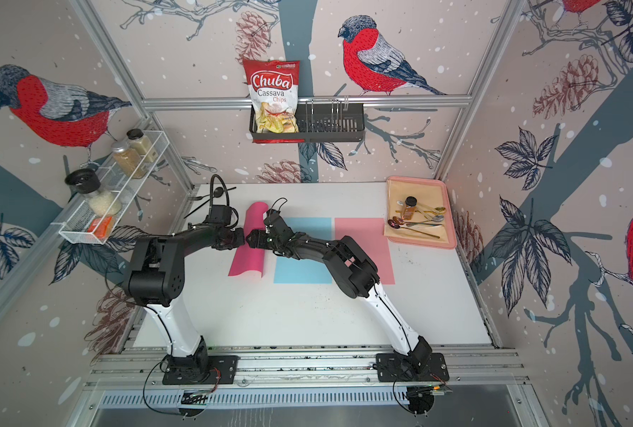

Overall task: Fold the rectangular paper in half along the long edge
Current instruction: Pick up the paper from the center of the board.

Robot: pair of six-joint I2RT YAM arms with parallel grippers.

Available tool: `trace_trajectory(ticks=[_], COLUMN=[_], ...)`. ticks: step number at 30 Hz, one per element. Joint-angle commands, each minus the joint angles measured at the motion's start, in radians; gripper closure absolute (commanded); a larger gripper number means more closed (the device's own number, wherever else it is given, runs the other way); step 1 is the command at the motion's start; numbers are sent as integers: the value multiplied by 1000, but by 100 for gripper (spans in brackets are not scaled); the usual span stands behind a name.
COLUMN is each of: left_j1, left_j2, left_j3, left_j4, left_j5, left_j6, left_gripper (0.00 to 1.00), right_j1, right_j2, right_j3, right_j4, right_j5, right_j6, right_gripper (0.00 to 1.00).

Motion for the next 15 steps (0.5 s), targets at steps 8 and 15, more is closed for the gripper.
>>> trace_trajectory(ticks=[8,15], left_j1=[-30,-35], left_j2=[18,23], left_j3=[-19,-22], left_j4=[-117,-112], left_j5=[66,88], left_j6=[3,-2], left_gripper=[100,100], right_j1=[1,0], right_j2=[31,32], right_j3=[-9,-11], right_j4=[-129,-107], right_j5=[-20,-36], right_j6=[27,32], right_gripper=[20,22])
